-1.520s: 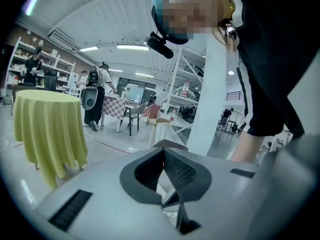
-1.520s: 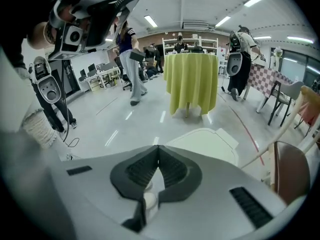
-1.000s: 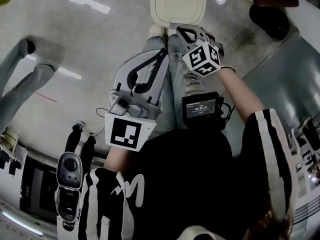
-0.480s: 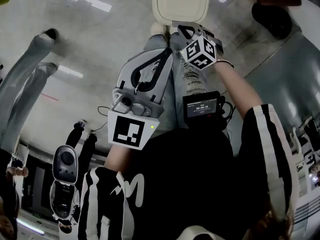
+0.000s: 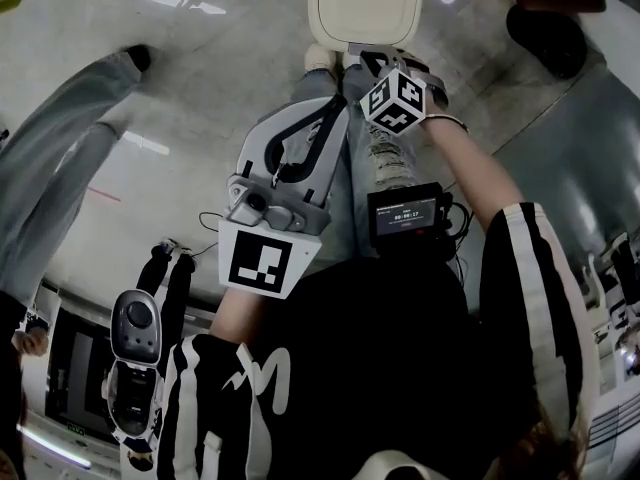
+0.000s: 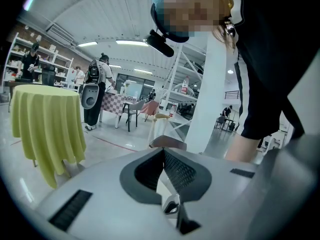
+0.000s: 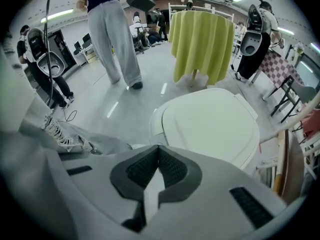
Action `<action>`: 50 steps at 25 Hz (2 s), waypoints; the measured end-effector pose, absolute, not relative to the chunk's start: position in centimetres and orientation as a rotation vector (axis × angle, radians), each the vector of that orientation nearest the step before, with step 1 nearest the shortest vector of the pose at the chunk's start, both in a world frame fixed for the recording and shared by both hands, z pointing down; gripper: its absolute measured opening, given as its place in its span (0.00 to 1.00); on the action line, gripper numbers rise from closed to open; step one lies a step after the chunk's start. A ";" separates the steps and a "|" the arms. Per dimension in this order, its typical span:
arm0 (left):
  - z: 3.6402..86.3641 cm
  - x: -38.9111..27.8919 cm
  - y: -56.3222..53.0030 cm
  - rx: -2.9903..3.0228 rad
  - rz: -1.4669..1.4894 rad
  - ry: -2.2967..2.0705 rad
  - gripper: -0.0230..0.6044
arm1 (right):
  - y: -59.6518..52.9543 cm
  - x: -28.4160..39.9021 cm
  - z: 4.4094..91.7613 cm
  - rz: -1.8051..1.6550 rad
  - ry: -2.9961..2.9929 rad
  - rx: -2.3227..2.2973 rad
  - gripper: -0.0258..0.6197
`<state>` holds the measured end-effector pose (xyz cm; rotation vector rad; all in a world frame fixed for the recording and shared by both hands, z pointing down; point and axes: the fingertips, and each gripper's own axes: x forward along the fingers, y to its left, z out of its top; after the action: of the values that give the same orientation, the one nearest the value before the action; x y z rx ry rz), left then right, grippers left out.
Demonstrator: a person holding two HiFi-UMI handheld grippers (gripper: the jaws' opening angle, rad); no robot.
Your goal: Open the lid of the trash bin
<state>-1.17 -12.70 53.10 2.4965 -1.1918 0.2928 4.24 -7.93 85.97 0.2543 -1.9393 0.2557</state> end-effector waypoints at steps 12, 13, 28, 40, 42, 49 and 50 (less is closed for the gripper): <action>52.9 -0.8 -13.2 2.505 0.290 -1.170 0.05 | -7.6 4.9 87.3 0.185 -1.875 0.284 0.06; 52.8 -0.8 -13.3 2.508 0.287 -1.167 0.05 | -7.7 4.8 87.3 0.185 -1.870 0.288 0.06; 52.1 -0.6 -13.7 2.547 0.296 -1.130 0.05 | -8.1 4.7 87.1 0.058 -1.873 0.341 0.05; 51.7 -0.6 -13.5 2.563 0.313 -1.132 0.05 | -8.4 4.7 87.1 0.244 -1.832 0.346 0.05; 51.6 -0.7 -13.5 2.563 0.312 -1.138 0.05 | -8.5 5.0 86.8 0.283 -1.831 0.369 0.06; 50.6 -0.8 -13.7 2.577 0.313 -1.154 0.05 | -9.6 5.5 84.7 0.391 -1.859 0.460 0.05; 50.5 -0.9 -13.7 2.580 0.320 -1.152 0.05 | -9.8 5.5 84.2 0.403 -1.864 0.472 0.05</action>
<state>-0.92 -13.71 50.50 2.5798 -1.1521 0.3199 5.50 -9.84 84.20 0.4722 -1.8637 0.4028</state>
